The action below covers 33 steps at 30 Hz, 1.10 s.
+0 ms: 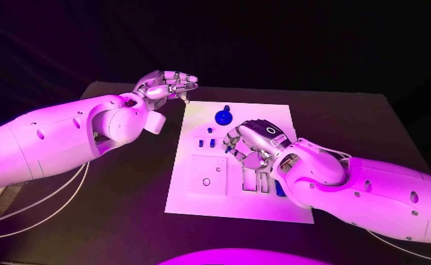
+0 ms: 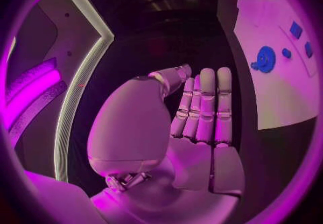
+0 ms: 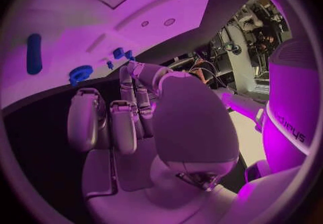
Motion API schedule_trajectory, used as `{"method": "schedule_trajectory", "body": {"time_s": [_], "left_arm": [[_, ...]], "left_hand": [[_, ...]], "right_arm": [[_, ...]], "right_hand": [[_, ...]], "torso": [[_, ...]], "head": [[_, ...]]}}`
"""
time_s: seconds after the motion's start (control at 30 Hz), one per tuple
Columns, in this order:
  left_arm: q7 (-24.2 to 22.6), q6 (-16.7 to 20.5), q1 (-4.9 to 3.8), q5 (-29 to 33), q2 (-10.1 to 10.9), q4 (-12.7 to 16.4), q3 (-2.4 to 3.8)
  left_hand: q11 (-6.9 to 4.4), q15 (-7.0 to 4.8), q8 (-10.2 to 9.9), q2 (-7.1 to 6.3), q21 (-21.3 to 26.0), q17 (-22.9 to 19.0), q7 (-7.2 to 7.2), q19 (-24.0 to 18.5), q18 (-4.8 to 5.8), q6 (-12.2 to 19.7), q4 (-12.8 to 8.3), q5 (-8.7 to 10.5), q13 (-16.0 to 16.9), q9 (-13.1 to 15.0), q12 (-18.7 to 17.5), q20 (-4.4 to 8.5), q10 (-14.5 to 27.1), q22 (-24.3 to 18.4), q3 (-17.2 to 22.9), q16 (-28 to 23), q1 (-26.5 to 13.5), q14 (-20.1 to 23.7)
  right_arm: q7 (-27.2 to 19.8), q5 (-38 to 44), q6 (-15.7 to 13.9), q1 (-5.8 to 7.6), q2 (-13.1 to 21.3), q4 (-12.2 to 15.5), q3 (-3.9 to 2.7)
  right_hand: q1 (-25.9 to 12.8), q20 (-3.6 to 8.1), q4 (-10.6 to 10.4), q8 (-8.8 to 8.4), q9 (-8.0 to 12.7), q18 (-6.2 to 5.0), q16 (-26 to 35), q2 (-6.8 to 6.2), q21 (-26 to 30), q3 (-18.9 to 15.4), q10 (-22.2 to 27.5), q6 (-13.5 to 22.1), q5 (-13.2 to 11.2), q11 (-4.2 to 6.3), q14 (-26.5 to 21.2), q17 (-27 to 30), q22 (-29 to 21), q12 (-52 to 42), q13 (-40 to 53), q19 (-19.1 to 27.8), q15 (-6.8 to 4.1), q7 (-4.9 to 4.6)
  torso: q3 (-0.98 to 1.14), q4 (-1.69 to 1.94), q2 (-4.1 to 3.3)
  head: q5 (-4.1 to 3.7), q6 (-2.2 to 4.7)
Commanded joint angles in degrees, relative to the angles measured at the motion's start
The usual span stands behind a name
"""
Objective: Assemble the parts on the task board
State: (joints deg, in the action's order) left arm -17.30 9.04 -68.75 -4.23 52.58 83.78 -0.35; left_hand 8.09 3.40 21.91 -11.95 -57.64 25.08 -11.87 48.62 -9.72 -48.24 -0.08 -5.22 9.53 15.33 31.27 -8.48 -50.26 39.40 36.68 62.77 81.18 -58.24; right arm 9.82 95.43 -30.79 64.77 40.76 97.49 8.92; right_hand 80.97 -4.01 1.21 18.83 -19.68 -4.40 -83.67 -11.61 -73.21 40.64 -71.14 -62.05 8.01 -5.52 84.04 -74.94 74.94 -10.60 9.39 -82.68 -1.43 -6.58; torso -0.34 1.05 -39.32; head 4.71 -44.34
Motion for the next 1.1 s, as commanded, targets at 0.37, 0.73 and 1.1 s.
{"method": "schedule_trajectory", "body": {"time_s": [0.37,0.73,1.1], "left_arm": [[-0.66,0.58,-0.11,-0.08,-1.84,-0.01,0.05],[-0.43,0.18,-0.11,-0.08,-2.13,-0.15,0.05],[-0.26,-0.15,-0.11,-0.09,-2.22,-0.23,0.05]], "left_hand": [[-0.07,0.02,-0.2,0.41,0.43,-0.12,-0.01,-0.39,-0.86,0.61,-0.13,-0.36,-0.08,-0.08,0.19,-0.16,0.45,-0.1,-0.22,-0.27,-0.04,0.27],[-0.06,0.04,-0.18,0.4,0.48,-0.14,-0.01,-0.41,-0.86,0.65,-0.13,-0.35,-0.09,-0.08,0.23,-0.19,0.51,-0.14,-0.28,-0.32,-0.1,0.3],[-0.05,0.06,-0.17,0.4,0.52,-0.16,-0.01,-0.44,-0.86,0.69,-0.14,-0.34,-0.11,-0.08,0.25,-0.22,0.57,-0.16,-0.32,-0.36,-0.13,0.32]], "right_arm": [[-0.91,1.07,4.23,-3.39,-3.72,-2.72,0.46],[-0.1,1.7,5.25,-3.76,-4.18,-3.2,0.55],[1.23,2.63,5.83,-4.36,-4.93,-4.44,0.75]], "right_hand": [[-0.55,-0.12,0.25,0.11,-0.08,0.76,0.25,0.12,0.5,0.12,-3.14,-0.26,0.15,2.85,3.54,-2.97,7.84,0.3,0.0,0.04,-0.27,-0.34],[-0.65,-0.14,0.36,0.04,-0.1,0.77,0.25,0.17,0.45,0.21,-3.1,-0.18,0.23,2.81,3.54,-2.95,7.89,0.45,0.02,0.03,-0.23,-0.4],[-0.72,-0.15,0.39,0.02,-0.12,0.76,0.26,0.18,0.5,0.23,-3.11,-0.17,0.24,2.79,3.54,-2.93,7.88,0.5,0.03,0.05,-0.22,-0.42]], "torso": [[0.12,-0.17,-0.04],[0.08,-0.1,-0.04],[0.06,0.03,-0.06]], "head": [[2.27,-1.2],[2.27,-1.63],[2.27,-1.84]]}}
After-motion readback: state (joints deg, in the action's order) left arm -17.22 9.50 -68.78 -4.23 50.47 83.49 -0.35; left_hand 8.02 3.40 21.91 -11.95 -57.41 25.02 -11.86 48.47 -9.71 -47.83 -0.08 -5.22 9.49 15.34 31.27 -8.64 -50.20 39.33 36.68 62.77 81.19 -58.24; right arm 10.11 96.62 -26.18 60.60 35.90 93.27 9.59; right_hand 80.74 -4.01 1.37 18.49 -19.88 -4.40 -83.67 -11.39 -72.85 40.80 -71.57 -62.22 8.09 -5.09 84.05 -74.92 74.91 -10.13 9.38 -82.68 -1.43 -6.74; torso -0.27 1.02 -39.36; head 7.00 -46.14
